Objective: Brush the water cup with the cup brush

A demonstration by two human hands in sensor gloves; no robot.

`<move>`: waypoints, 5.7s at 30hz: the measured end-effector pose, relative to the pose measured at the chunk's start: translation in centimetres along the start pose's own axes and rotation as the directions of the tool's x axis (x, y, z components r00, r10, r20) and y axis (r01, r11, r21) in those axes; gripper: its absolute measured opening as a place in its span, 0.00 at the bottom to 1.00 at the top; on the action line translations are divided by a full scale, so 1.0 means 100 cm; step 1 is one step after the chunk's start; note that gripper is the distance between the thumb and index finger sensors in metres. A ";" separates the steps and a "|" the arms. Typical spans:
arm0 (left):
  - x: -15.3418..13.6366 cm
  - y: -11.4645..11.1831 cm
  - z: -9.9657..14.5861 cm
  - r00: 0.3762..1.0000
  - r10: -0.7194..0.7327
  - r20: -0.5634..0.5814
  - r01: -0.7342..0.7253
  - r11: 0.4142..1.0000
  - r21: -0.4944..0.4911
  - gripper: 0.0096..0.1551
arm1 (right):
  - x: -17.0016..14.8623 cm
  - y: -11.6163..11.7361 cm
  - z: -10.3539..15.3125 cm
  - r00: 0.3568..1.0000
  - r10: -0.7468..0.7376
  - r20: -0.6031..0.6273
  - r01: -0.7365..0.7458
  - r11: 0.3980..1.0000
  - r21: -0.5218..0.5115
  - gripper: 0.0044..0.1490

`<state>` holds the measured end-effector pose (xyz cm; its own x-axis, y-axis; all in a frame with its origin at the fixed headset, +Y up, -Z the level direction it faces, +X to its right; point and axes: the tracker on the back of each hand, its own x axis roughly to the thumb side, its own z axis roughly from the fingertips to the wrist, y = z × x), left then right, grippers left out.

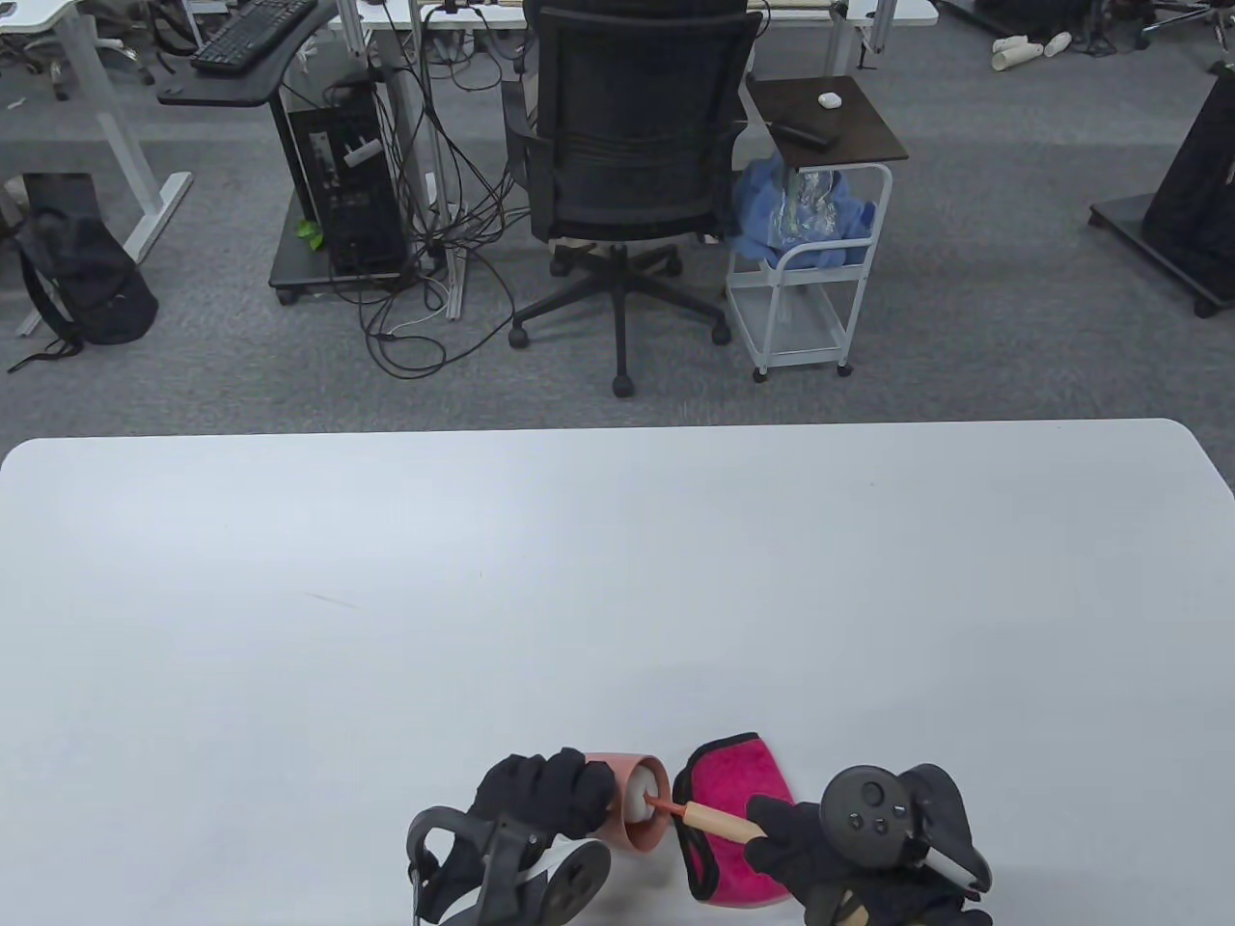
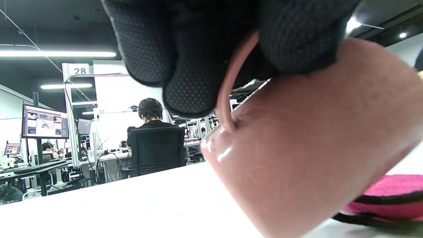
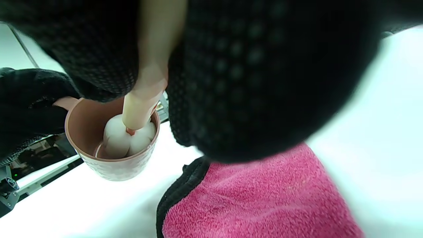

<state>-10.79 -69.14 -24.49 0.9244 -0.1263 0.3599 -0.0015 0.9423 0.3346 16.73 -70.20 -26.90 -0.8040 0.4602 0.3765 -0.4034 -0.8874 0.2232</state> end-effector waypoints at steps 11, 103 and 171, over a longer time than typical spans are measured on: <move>0.000 0.001 0.001 1.000 -0.012 -0.004 0.012 1.000 -0.004 0.22 | 0.001 0.011 -0.003 0.998 -0.043 -0.045 0.048 0.993 0.105 0.33; -0.006 0.005 0.002 0.998 0.059 -0.019 -0.059 0.998 0.006 0.22 | -0.010 0.001 0.003 0.981 -0.191 0.019 0.187 0.974 0.125 0.34; -0.004 0.009 0.002 0.999 0.039 -0.013 -0.038 0.999 0.038 0.22 | -0.031 -0.003 -0.003 0.951 -0.299 -0.077 0.306 0.948 0.088 0.34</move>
<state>-11.24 -68.29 -24.21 0.9285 -0.0856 0.3614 -0.0516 0.9339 0.3537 19.21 -71.41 -28.39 -0.6776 0.7013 0.2216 -0.5900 -0.6982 0.4055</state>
